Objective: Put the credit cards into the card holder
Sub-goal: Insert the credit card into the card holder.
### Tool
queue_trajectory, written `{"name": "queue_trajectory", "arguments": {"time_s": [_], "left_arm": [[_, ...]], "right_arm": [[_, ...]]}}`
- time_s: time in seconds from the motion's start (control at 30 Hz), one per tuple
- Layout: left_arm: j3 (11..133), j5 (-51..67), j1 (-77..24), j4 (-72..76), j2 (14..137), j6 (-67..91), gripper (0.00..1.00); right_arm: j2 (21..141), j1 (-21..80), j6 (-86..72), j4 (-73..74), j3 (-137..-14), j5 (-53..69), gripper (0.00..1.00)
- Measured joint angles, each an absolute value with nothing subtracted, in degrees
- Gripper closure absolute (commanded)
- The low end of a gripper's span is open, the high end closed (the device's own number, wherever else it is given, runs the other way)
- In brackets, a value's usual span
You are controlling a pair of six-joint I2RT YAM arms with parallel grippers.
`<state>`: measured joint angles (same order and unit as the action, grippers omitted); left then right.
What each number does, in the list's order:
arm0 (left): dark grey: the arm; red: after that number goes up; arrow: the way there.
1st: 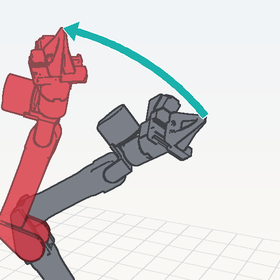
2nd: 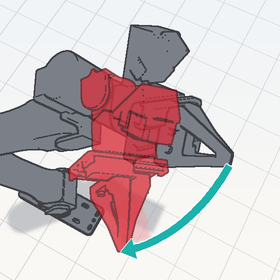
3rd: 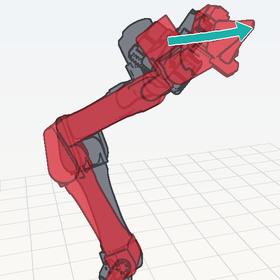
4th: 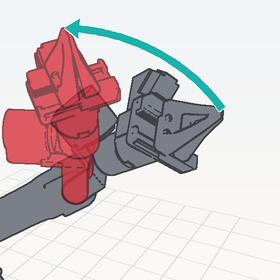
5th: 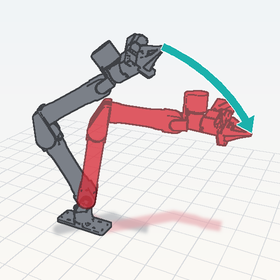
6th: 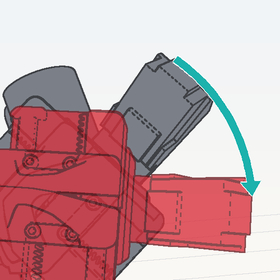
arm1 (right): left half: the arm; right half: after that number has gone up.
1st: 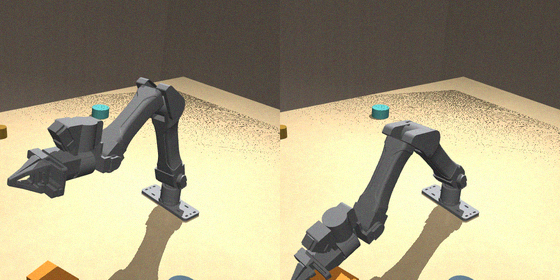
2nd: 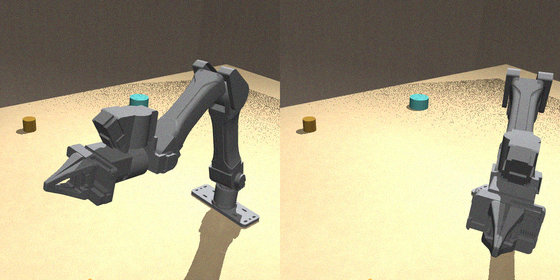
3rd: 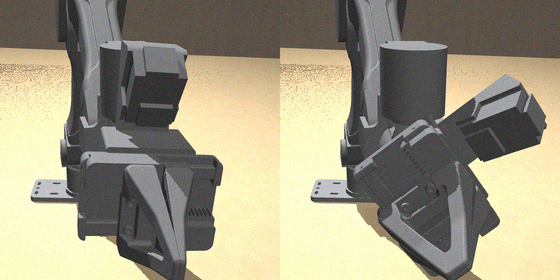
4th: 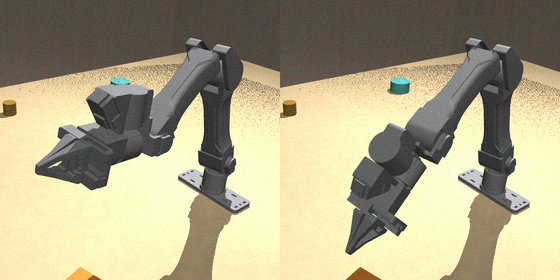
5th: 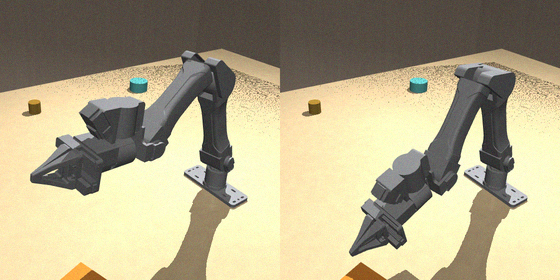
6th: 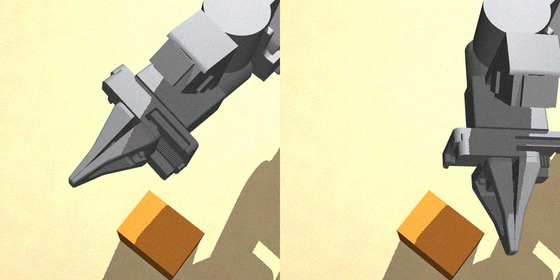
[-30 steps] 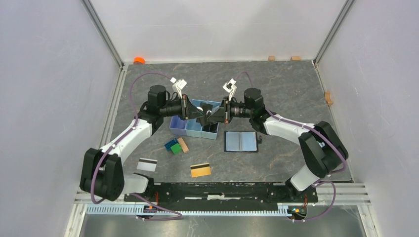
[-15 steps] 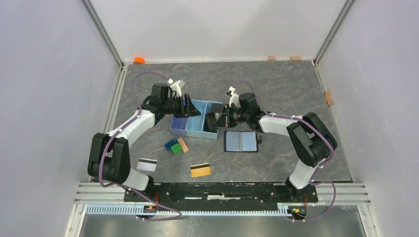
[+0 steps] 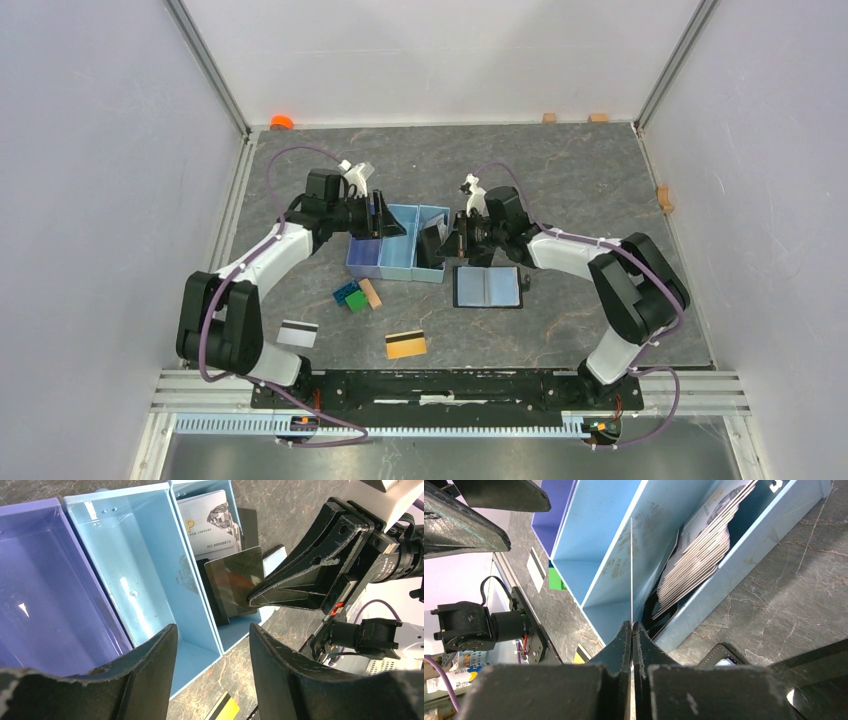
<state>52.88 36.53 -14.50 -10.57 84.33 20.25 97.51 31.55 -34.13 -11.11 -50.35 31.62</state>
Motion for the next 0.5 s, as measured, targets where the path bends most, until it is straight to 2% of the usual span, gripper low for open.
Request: {"name": "queue_trajectory", "arguments": {"time_s": [0.27, 0.5], "left_arm": [[52.88, 34.24, -16.71, -10.63, 80.66, 19.73, 0.38], [52.49, 22.06, -27.88, -13.32, 72.79, 20.12, 0.37]], "right_arm": [[89.36, 31.31, -32.56, -7.22, -50.35, 30.44, 1.0], [73.97, 27.4, -31.53, -2.15, -47.11, 26.28, 1.0]]}}
